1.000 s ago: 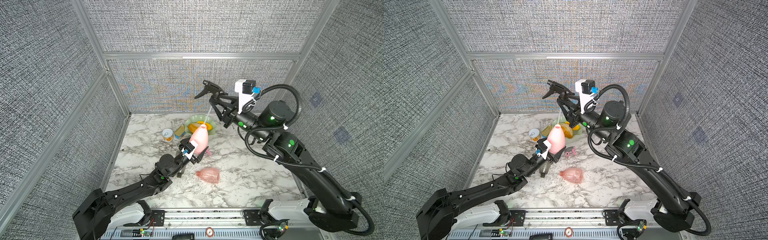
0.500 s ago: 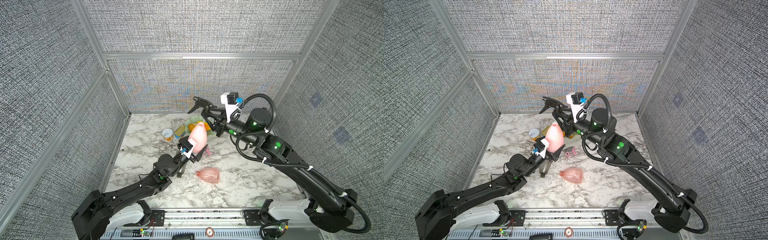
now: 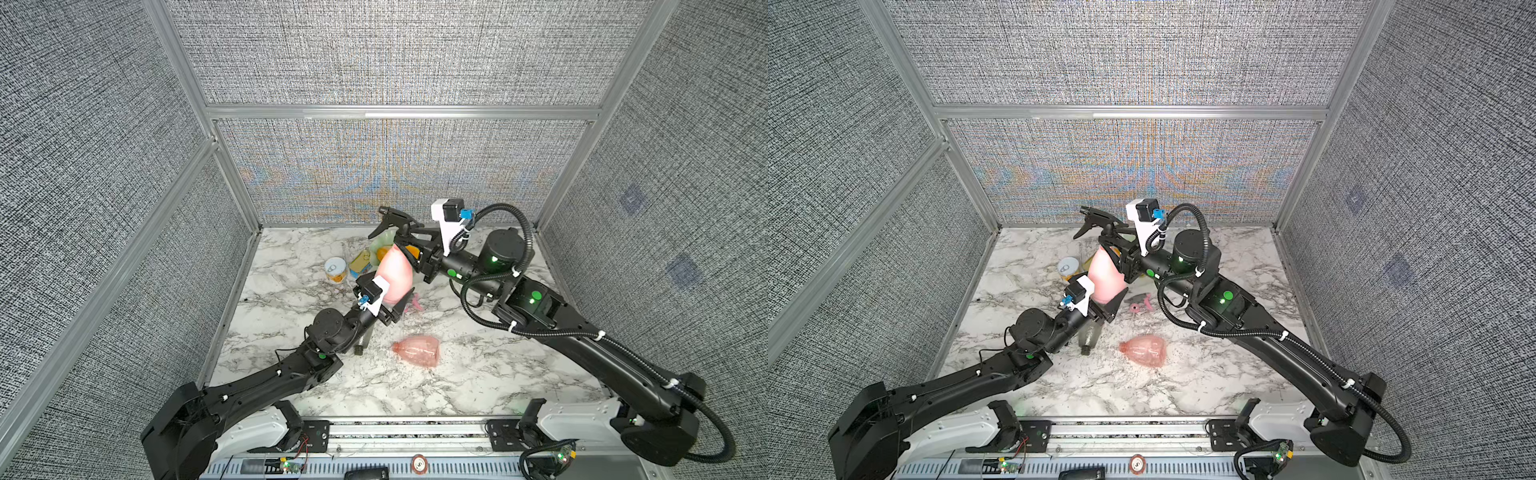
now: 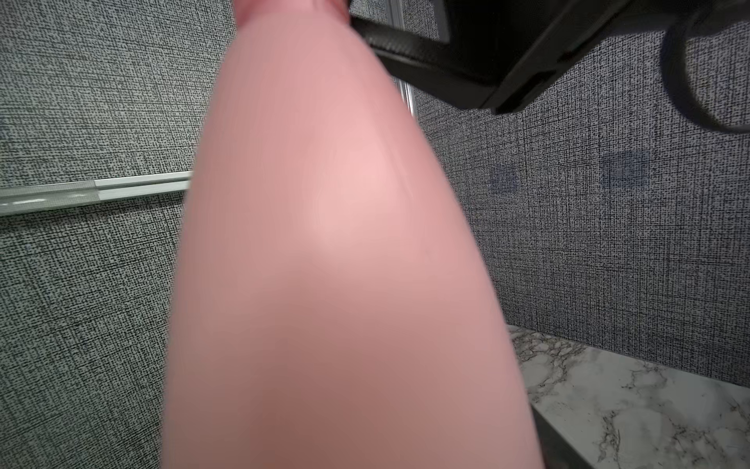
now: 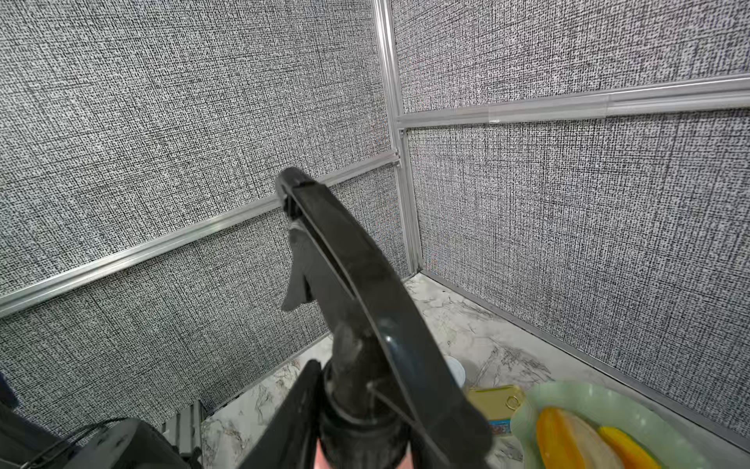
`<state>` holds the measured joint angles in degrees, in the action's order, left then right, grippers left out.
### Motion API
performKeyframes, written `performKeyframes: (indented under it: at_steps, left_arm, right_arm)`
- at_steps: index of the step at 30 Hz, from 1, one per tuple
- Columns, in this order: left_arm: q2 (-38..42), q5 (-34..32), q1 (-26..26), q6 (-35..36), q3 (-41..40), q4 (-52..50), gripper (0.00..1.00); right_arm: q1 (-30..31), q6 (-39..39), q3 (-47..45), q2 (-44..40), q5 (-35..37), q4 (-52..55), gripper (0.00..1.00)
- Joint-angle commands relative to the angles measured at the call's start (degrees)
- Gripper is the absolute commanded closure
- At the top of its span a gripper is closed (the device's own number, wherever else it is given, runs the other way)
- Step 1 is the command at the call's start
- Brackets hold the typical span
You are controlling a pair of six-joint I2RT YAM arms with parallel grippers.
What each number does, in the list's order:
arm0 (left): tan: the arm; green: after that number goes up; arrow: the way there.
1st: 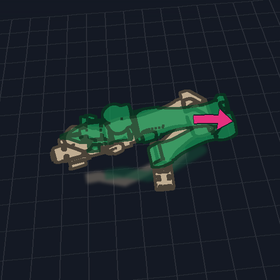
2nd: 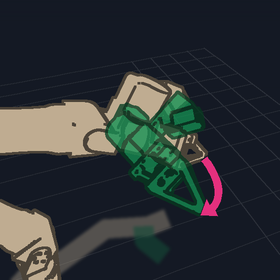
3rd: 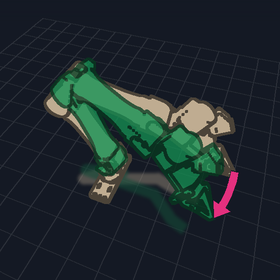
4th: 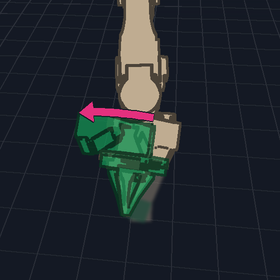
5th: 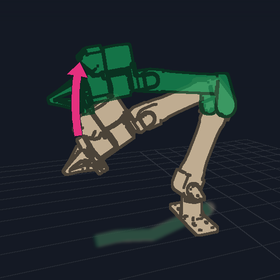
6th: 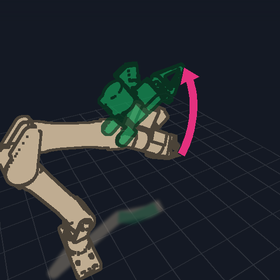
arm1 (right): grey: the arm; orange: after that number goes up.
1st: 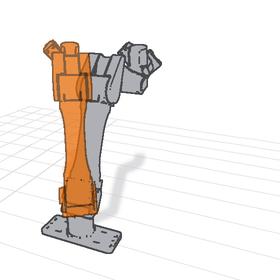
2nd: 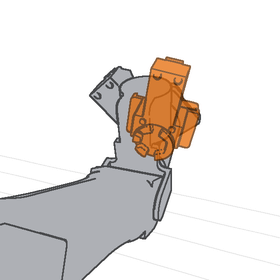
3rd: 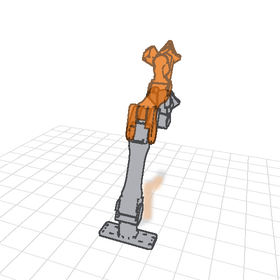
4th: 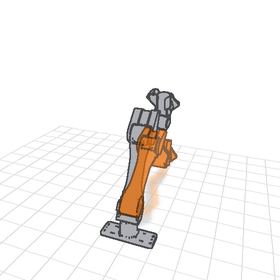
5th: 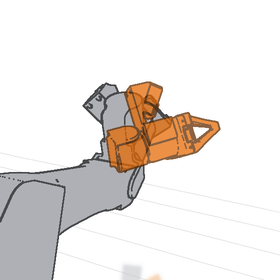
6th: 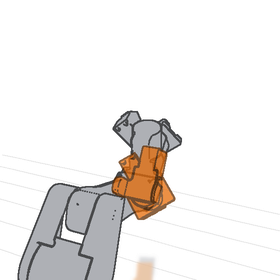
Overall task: Attach spray nozzles to spray bottles
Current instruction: Insert the spray nozzle into the spray bottle.
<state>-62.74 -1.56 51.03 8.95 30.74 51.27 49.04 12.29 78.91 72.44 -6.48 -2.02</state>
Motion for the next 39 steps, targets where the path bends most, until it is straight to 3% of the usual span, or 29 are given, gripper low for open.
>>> performKeyframes:
  at_steps: [1,20,29,34,39]
  left_arm:
    - [0.27,0.03,0.15,-0.40,0.31,0.94,0.23]
    - [-1.18,-0.28,0.11,-1.22,0.64,1.21,0.23]
    - [-1.06,-0.99,0.13,-1.05,0.69,1.20,0.23]
    - [-0.66,-2.07,0.13,-0.68,1.18,0.43,0.23]
    - [-1.22,-5.00,0.13,0.73,1.68,1.13,0.23]
  right_arm:
    - [0.09,0.18,-0.08,0.36,-0.18,-2.68,0.64]
    - [0.53,-1.13,-3.88,-1.41,-1.45,-0.79,0.68]
    - [1.85,-3.25,-4.14,-1.48,1.43,2.41,0.69]
    - [2.42,-3.50,-3.77,-0.93,6.28,5.01,0.69]
    - [6.18,-4.10,-2.65,2.18,21.78,8.35,0.69]
